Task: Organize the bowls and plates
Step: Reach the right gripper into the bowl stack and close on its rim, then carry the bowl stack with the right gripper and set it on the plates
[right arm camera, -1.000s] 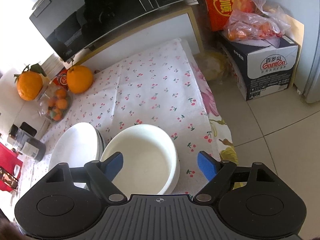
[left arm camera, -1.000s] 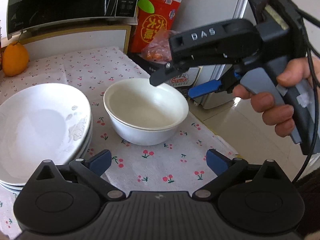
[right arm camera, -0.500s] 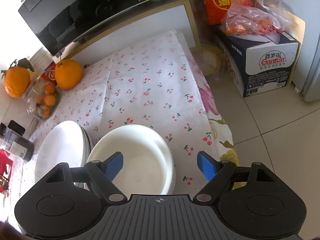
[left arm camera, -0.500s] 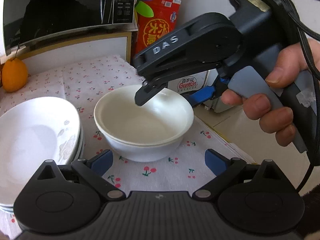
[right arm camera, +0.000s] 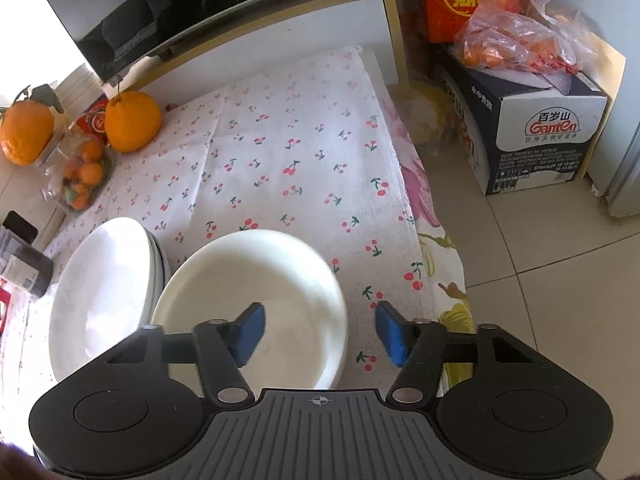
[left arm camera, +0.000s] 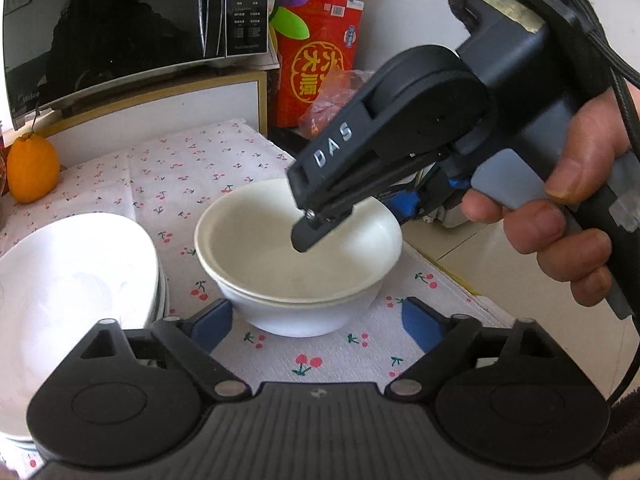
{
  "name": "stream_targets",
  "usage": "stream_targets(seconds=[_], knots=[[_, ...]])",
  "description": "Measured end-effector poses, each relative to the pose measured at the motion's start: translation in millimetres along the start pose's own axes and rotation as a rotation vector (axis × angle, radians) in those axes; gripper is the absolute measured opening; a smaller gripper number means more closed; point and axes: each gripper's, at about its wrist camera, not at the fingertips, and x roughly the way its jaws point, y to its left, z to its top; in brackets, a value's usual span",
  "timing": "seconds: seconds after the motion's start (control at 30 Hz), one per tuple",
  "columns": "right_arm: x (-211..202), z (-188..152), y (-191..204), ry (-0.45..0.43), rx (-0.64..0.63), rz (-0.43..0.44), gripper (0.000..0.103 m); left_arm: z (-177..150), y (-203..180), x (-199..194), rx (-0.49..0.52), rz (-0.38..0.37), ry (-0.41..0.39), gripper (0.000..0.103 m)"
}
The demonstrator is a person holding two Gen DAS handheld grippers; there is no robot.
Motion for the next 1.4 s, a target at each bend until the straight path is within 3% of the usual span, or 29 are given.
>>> stream_targets(seconds=[0.07,0.2,0.93,1.4], knots=[[0,0,1,0.006,-0.006,0.007,0.042,2,1,1,-0.004,0.0,0.001,0.083],[-2,-2,5,0.007,-0.045,-0.012,0.04,4,2,0,-0.017,0.0,0.004,0.079],[-24,-1,14,-0.051,-0.075,-0.007,0.039,10,9,-14,-0.023,-0.025,-0.035,0.075],[-47,3,52,-0.154,-0.162,0.043,0.039,18,36,-44,-0.083,0.013,-0.086,0.075]])
